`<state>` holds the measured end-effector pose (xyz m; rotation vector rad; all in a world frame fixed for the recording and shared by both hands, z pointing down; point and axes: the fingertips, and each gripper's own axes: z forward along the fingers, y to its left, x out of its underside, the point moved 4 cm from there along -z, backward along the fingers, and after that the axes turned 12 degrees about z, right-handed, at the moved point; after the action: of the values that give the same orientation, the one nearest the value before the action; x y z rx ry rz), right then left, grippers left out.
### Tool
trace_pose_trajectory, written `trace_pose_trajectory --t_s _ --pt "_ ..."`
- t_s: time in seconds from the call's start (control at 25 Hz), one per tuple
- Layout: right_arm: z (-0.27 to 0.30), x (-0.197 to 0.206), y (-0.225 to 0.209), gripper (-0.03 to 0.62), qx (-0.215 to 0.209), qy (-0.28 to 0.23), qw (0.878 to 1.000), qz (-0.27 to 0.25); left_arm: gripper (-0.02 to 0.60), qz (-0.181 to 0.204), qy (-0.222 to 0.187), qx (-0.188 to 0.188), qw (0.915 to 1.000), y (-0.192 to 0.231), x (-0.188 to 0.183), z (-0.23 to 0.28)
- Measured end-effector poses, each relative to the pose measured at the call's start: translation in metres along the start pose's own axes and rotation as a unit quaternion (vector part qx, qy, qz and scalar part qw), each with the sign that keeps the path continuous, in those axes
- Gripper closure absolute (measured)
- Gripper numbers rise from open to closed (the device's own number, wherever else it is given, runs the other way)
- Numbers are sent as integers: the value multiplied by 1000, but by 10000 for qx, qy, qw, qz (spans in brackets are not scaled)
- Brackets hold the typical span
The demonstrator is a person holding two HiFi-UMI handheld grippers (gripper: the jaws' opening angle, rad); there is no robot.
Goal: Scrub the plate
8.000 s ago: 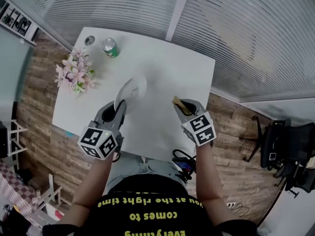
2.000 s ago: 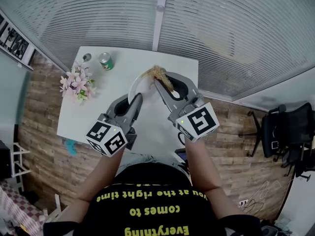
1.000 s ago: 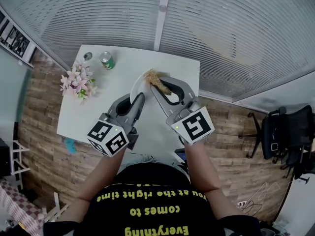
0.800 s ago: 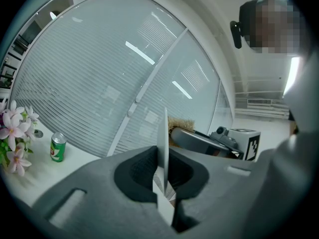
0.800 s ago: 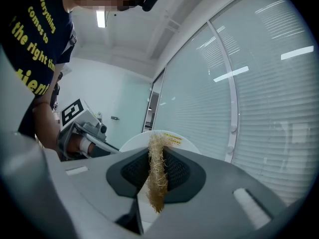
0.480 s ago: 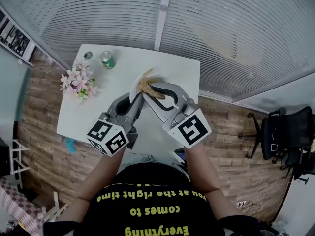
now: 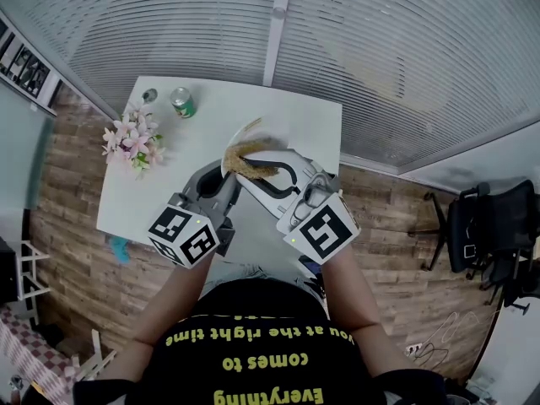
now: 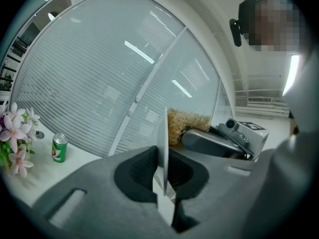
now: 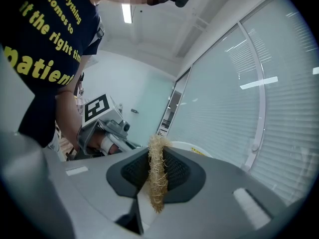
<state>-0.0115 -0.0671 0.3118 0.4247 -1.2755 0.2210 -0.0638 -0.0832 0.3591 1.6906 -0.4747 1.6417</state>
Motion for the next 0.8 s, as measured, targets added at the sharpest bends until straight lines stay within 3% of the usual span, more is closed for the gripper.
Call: trace_pose_trajectory --t_s 0.16,0.36,0.8 --pt "1 -7 4 533 -91 -211 9997 -60 561 2 31 -14 10000 0 1 0" --pt "2 2 1 534 -118 -44 9998 143 561 -16 45 -32 10000 1 2 -2" --pt "-6 20 -23 534 313 -28 9990 306 561 -44 -72 51 10000 1 -5 -3"
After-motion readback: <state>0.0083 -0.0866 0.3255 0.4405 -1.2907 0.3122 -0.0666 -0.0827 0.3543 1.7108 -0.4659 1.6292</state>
